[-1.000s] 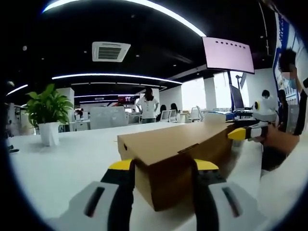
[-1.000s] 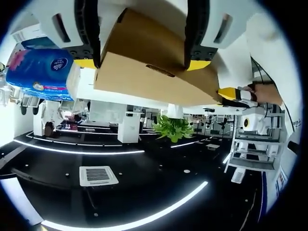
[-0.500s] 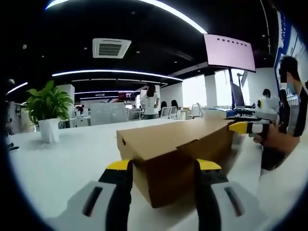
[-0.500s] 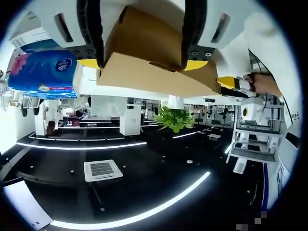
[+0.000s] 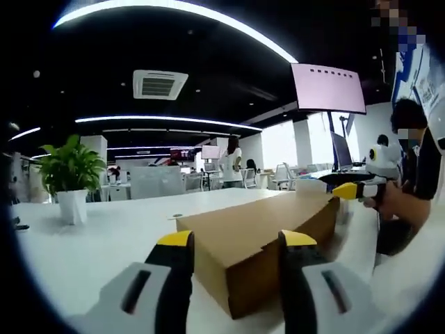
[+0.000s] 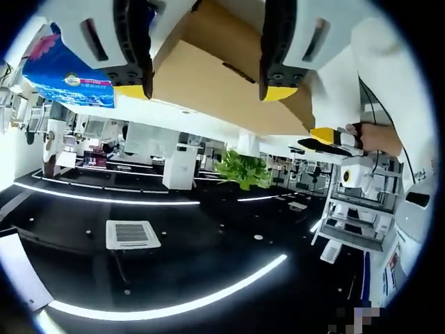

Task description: Operate the shoe box by opening the lid, removing the specified soft item, and placing it in the target area until the item is outside and the box remains undamaged.

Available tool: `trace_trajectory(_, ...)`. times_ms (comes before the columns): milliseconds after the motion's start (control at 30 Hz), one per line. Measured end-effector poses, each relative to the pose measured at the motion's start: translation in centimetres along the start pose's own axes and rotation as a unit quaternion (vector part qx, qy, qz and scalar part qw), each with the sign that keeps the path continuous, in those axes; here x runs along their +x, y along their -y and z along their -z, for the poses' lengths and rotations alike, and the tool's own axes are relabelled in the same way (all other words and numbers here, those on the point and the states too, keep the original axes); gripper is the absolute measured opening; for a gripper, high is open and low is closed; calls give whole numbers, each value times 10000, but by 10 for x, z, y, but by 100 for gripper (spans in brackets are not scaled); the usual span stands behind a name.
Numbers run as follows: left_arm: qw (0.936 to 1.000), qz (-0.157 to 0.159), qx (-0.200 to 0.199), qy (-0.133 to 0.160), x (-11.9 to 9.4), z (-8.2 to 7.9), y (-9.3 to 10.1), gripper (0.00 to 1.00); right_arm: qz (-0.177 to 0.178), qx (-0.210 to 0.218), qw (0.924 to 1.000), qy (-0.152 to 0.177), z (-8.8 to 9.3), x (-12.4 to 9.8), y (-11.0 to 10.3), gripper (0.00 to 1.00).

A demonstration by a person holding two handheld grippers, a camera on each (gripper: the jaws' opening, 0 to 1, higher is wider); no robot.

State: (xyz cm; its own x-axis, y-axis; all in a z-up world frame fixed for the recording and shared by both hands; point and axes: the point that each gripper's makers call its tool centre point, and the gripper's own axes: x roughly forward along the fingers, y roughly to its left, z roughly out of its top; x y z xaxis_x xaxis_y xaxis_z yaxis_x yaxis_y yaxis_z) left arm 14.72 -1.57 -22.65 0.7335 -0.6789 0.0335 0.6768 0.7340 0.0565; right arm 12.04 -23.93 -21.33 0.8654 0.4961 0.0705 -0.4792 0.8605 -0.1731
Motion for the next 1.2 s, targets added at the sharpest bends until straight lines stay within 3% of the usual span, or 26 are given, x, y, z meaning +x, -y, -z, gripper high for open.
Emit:
trace_trajectory(133,9994,60,-310,120,0,-17,-7,49,-32,74,9999,73,-9,3,3,63)
trace_trajectory(333,9993,-9,-233,308,-4,-39,-19,51,37,471,9984,300,-35,6,25,63)
trace_trajectory(433,9993,-97,-15,351,-5,-48,-28,52,142,610,9978,232,-37,9,34,64)
trace_trajectory(533,9995,-42,13,320,-7,-52,-33,48,-226,1042,9937,345,-45,12,29,62)
trace_trajectory(633,9990,94,-196,400,-7,-61,-33,52,-190,940,9946,393,-54,14,35,62)
trace_trajectory(700,9993,85,-122,344,-5,-63,-35,58,-181,807,9955,472,-65,15,37,62)
trace_trajectory(867,9988,91,-130,471,-4,-75,-39,57,-235,608,9964,548,-81,17,37,62)
trace_trajectory(933,9980,269,-45,569,0,-90,-40,54,-245,577,9966,544,-81,20,38,62)
trace_trajectory(1067,9985,341,46,437,7,-99,-45,54,-165,541,9967,582,-79,22,41,58)
trace_trajectory(1100,9981,450,142,388,8,-99,-42,55,-111,293,9984,472,-73,25,42,55)
trace_trajectory(1167,9986,464,251,5,8,-85,-41,54,-57,275,9990,339,-69,28,43,49)
trace_trajectory(1200,9987,466,191,-36,8,-82,-40,54,-123,395,9987,312,-68,30,42,48)
